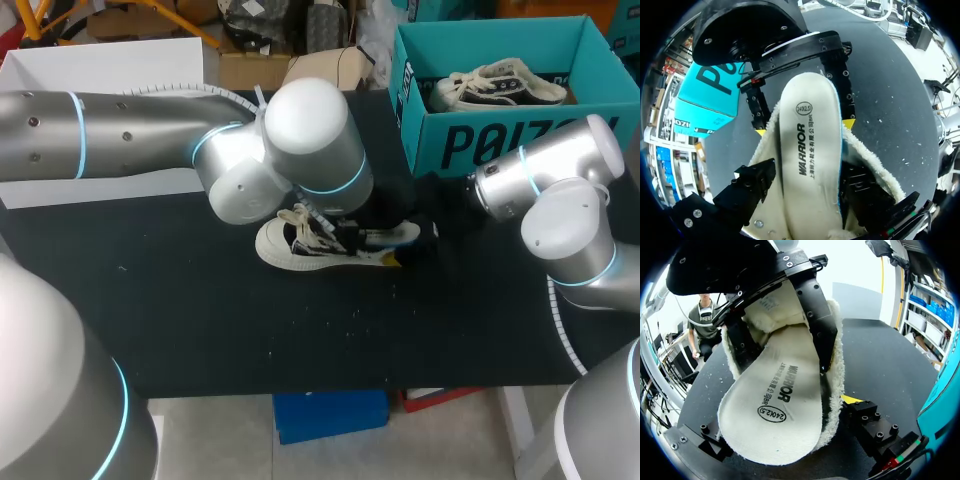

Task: Take the shoe out of the shoebox, open the shoe tongue, remove and reinsert the insole, then place the shoe into the shoebox

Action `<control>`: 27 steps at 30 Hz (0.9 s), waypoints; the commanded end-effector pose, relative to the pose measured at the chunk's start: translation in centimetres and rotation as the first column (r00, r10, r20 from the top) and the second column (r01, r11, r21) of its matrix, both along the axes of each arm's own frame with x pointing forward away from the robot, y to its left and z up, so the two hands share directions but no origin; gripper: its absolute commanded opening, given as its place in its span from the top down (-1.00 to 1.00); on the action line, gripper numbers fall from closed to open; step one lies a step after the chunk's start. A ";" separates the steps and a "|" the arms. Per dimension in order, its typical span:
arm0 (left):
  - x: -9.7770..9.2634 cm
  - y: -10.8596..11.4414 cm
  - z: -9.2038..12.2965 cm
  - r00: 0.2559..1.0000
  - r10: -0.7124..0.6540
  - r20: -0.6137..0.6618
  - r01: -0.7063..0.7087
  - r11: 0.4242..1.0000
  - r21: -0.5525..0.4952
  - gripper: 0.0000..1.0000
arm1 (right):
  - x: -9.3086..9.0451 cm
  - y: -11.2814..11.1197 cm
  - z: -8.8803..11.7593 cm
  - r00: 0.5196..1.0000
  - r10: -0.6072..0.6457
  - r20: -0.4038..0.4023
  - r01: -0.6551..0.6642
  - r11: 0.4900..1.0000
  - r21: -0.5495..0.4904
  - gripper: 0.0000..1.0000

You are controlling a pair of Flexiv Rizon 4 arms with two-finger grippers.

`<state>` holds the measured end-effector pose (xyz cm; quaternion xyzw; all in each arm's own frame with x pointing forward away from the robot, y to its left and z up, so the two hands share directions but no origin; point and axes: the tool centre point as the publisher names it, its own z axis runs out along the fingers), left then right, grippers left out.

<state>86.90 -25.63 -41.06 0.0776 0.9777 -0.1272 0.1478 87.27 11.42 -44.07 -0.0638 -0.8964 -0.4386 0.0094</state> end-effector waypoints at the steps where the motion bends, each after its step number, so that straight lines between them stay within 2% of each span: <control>1: -0.1 -1.4 -1.3 1.000 -0.008 0.007 0.009 1.000 -0.020 -0.36 | 0.2 0.0 -0.3 1.000 0.001 -0.003 -0.001 1.000 -0.002 1.00; 6: 0.0 -1.9 -1.3 1.000 -0.009 0.012 0.010 0.999 -0.036 -0.26 | 0.2 0.0 -0.3 1.000 0.001 -0.003 -0.001 1.000 -0.002 1.00; 8: 0.1 -2.0 -1.1 1.000 -0.007 0.015 0.008 0.999 -0.043 0.00 | 0.2 0.0 -0.3 1.000 0.001 -0.003 -0.001 1.000 -0.002 1.00; 12: 0.1 -2.3 -0.7 1.000 -0.024 0.019 0.025 0.998 -0.053 0.31 | 0.2 0.0 -0.3 1.000 0.001 -0.003 -0.001 1.000 -0.002 1.00; 13: 0.1 -2.3 -0.7 0.999 -0.031 0.018 0.032 0.998 -0.055 0.51 | 0.2 0.0 -0.3 1.000 0.001 -0.003 -0.001 1.000 -0.002 1.00; 14: -0.1 -2.2 -0.6 0.999 -0.032 0.017 0.033 0.998 -0.055 1.00 | 0.2 0.0 -0.3 1.000 0.001 -0.003 -0.001 1.000 -0.002 1.00; 22: -2.1 0.1 -0.3 0.998 -0.057 -0.012 0.057 0.998 -0.036 1.00 | 0.2 0.0 -0.3 1.000 0.001 -0.003 -0.001 1.000 -0.002 1.00; 27: -3.4 1.4 1.3 0.997 -0.083 -0.008 0.082 0.994 -0.078 1.00 | 0.2 0.0 -0.3 1.000 0.001 -0.003 -0.001 1.000 -0.002 1.00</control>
